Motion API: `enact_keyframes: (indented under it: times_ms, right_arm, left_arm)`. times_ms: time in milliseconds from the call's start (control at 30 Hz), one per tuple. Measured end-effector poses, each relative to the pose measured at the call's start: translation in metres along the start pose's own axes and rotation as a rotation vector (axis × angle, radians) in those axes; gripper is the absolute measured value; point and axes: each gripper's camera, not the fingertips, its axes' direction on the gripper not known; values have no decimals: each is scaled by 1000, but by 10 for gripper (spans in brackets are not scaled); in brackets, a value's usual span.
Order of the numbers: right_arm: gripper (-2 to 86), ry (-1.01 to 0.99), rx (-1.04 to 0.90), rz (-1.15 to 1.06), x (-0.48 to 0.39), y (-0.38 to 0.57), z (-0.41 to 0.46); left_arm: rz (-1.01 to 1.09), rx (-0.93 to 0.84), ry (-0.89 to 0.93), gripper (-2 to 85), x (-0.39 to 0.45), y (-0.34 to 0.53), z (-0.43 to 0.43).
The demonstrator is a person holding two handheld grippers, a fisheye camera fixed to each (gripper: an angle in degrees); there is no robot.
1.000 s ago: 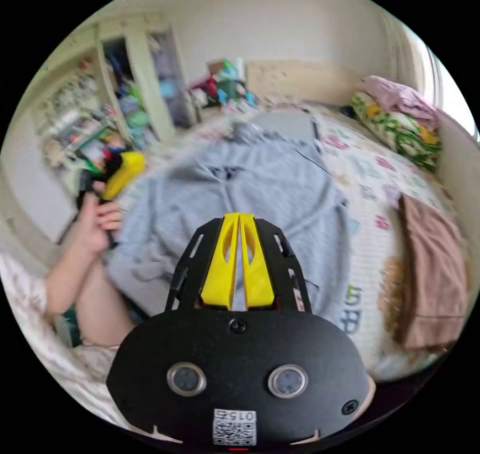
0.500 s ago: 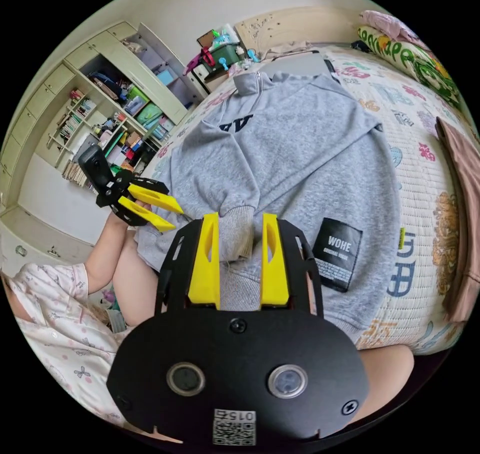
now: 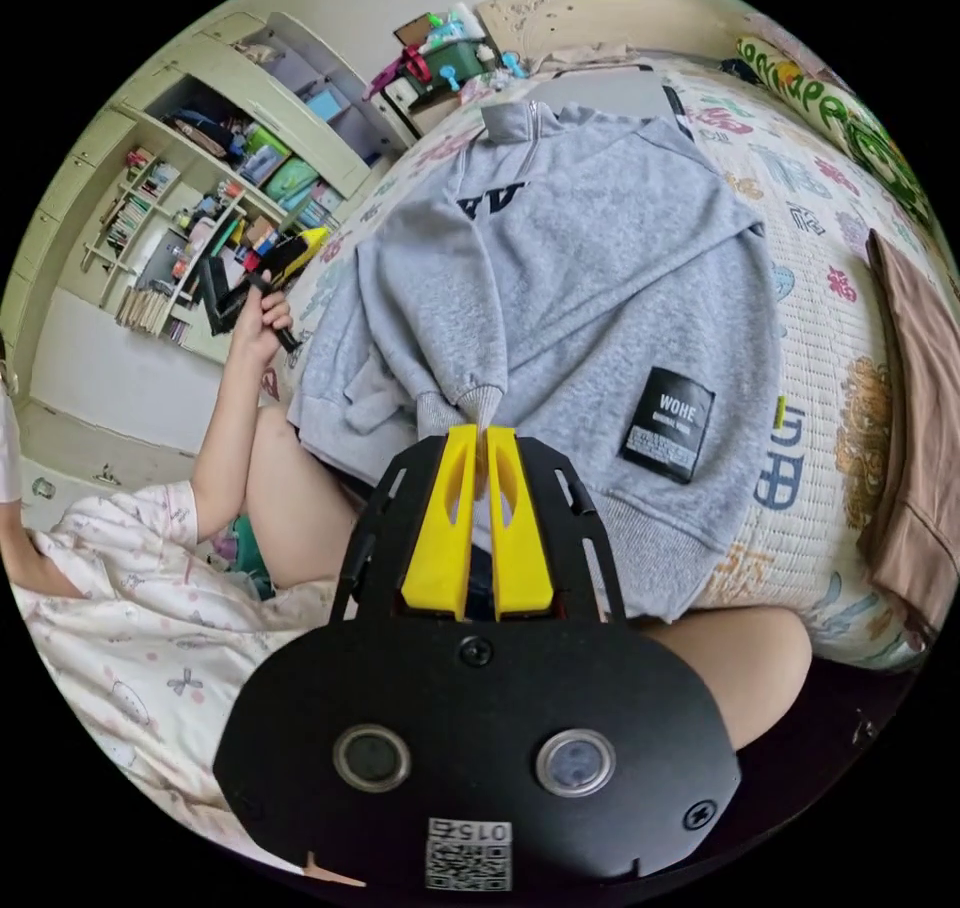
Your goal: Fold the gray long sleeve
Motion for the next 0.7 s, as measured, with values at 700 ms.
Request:
enact_keyframes:
  times_ms: [700]
  right_arm:
    - [95, -64, 16, -158, -138, -304, 8]
  left_arm:
    - [-384, -98, -168, 119, -66, 15, 29]
